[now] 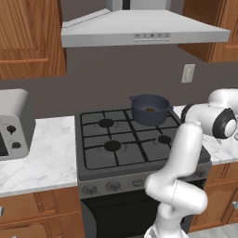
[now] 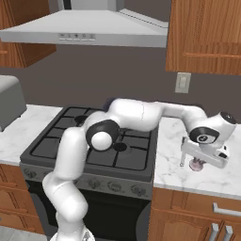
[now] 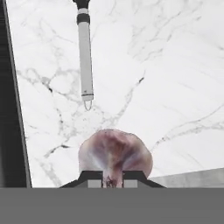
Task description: Put the garlic and avocado in the pot. Retrieve the spatula and lightly stir the vegetables in the pot.
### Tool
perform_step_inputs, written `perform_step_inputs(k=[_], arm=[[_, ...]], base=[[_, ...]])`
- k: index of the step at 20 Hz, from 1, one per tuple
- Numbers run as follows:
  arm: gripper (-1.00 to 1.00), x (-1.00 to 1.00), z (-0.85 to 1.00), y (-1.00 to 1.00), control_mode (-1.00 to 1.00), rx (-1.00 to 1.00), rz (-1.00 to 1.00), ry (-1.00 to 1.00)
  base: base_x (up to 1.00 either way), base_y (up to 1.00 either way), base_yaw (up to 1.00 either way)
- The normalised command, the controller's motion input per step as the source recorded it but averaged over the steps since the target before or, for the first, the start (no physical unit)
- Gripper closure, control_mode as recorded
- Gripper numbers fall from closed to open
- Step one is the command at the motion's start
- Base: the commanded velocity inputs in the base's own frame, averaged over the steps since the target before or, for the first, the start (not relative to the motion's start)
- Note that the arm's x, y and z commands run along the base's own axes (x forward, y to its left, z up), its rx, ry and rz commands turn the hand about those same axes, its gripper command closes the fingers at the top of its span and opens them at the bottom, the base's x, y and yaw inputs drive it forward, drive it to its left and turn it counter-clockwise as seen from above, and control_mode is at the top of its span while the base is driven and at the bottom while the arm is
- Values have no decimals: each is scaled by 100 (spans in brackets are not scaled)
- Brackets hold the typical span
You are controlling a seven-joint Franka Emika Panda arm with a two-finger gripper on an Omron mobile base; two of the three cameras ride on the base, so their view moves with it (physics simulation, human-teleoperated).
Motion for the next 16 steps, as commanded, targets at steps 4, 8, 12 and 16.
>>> perform_step_inputs(k=[4, 8, 12, 16], arm=[[100, 0, 61, 77, -100, 0, 0, -34], [100, 1, 88, 87, -100, 0, 0, -29], [100, 5, 81, 96, -100, 0, 0, -29], [100, 18, 63, 100, -100, -2, 0, -18]], base=[[0, 0, 0], [0, 0, 0], [0, 0, 0], [0, 0, 0]])
